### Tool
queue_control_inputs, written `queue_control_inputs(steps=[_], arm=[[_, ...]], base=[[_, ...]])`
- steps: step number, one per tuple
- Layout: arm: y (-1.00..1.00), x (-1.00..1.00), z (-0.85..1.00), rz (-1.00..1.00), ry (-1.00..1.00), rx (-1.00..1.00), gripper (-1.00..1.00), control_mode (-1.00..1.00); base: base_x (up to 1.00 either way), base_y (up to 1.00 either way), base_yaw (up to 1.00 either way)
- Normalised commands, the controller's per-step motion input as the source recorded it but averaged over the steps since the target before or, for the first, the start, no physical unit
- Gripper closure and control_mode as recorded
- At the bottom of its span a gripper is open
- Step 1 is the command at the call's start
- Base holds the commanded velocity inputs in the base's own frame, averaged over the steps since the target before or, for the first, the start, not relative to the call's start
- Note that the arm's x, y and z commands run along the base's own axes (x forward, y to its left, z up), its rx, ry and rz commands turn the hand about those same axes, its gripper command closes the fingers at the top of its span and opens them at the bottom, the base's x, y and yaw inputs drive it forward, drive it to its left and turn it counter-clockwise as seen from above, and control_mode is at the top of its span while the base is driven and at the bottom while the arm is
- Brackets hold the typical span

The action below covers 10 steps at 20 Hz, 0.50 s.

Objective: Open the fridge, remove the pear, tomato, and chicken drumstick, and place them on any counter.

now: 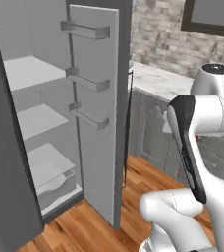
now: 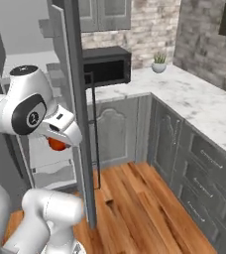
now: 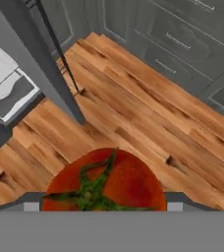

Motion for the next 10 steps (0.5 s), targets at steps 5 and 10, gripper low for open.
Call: queue_control_inputs(steps=[5, 10], arm=[[0.0, 0.0, 0.0, 0.0, 0.0, 0.0, 1.0, 1.0], [0.0, 0.0, 0.0, 0.0, 0.0, 0.0, 1.0, 1.0]], base=[[0.1, -1.0, -0.61], [0.41, -1.0, -0.47]])
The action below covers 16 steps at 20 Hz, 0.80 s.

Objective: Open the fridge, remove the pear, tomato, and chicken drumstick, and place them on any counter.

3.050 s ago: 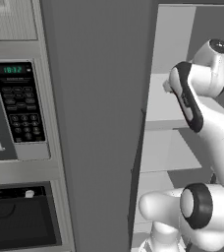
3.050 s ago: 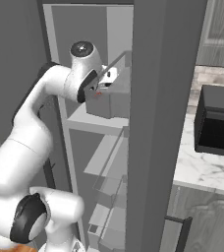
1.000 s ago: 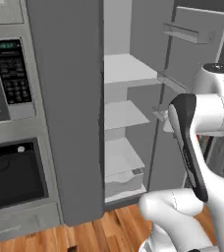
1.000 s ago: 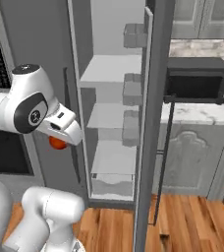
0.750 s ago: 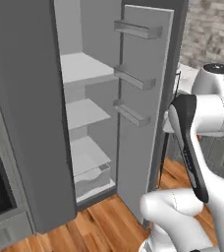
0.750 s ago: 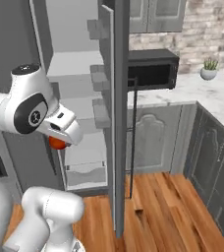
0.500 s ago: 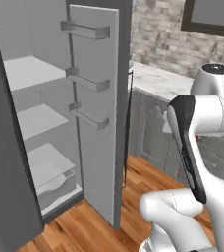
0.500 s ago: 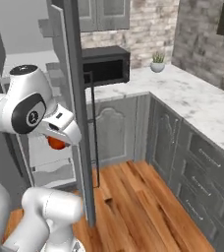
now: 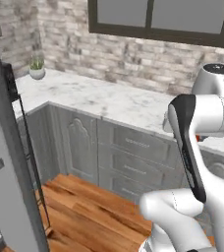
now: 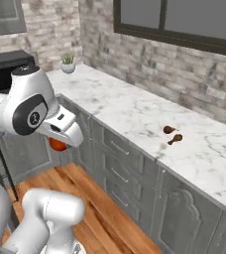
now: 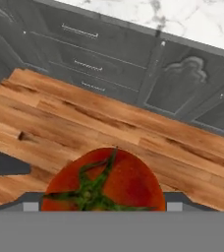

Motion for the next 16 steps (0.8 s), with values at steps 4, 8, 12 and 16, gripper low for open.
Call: queue_control_inputs(steps=[4, 8, 12, 16], arm=[[0.0, 0.0, 0.0, 0.0, 0.0, 0.0, 1.0, 1.0], [0.0, 0.0, 0.0, 0.0, 0.0, 0.0, 1.0, 1.0], [0.0, 0.0, 0.0, 0.0, 0.0, 0.0, 1.0, 1.0], [-0.3, 0.97, -0.37, -0.15, 0.05, 0.02, 1.0, -1.0]], base=[[0.46, -0.94, -0.39], [0.65, -0.59, -0.41], [0.76, -0.17, -0.37], [0.0, 0.0, 0.0]])
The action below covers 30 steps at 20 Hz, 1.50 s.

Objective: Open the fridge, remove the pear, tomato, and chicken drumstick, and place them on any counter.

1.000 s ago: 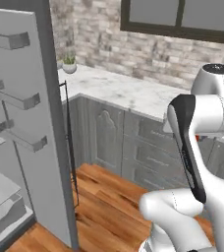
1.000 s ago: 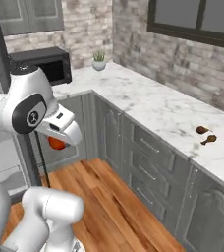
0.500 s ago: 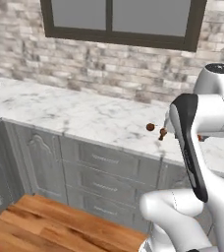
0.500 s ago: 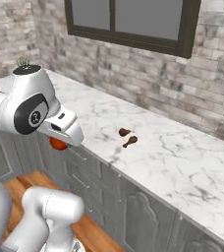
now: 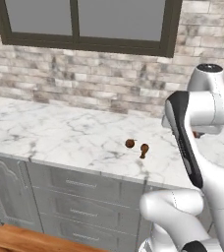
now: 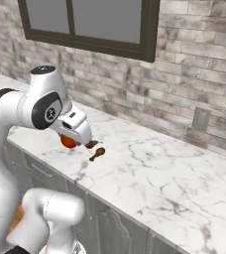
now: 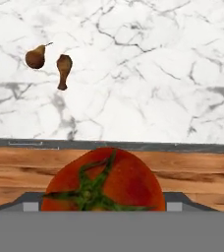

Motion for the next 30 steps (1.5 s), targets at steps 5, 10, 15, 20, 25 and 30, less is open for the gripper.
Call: queue_control_inputs(steps=[5, 10, 15, 20, 25, 30], arm=[[-0.54, 1.0, -0.88, 0.0, 0.06, 0.1, 1.0, -1.0], [-0.26, 1.0, -1.0, 0.0, 0.01, 0.06, 1.0, -1.0], [0.0, 1.0, -0.99, 0.0, 0.0, 0.0, 1.0, -1.0], [-0.01, 1.0, -0.77, 0.0, 0.03, 0.0, 1.0, -1.0], [-0.05, 1.0, -0.6, 0.0, 0.02, 0.0, 1.0, -1.0], [-0.18, 0.95, -0.49, 0.0, 0.0, 0.0, 1.0, -1.0]], base=[[0.0, 0.0, 0.0], [0.0, 0.0, 0.0], [0.0, 0.0, 0.0], [0.0, 0.0, 0.0], [0.0, 0.0, 0.0], [0.0, 0.0, 0.0]])
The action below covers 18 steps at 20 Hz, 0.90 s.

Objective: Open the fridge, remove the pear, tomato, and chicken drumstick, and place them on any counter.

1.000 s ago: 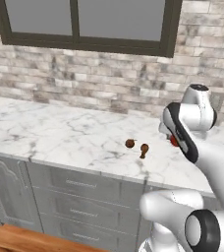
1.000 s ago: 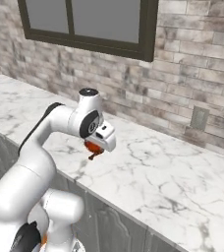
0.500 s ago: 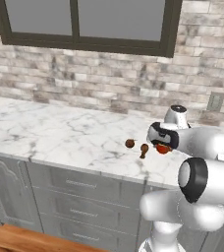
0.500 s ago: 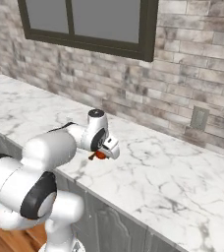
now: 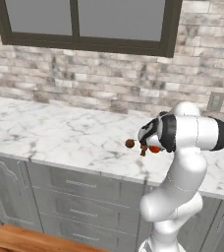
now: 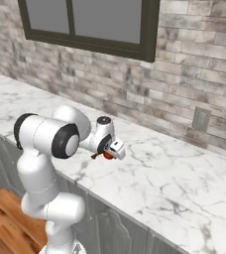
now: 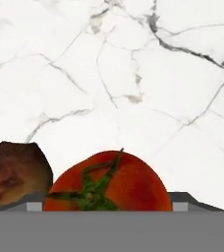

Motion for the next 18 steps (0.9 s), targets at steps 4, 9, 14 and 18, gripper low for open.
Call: queue_control_inputs(steps=[4, 9, 14, 18], arm=[[-0.18, 0.75, -0.4, 0.0, 0.0, 0.0, -1.0, -1.0], [-0.33, 0.67, -0.15, 0.0, -0.02, 0.0, -1.0, -1.0], [-0.13, 0.11, 0.2, 0.0, -0.2, -0.01, -1.0, -1.0], [0.14, -0.81, 0.86, 0.0, -0.3, -0.03, -1.0, -1.0]], base=[[0.0, 0.0, 0.0], [0.0, 0.0, 0.0], [0.0, 0.0, 0.0], [0.0, 0.0, 0.0]])
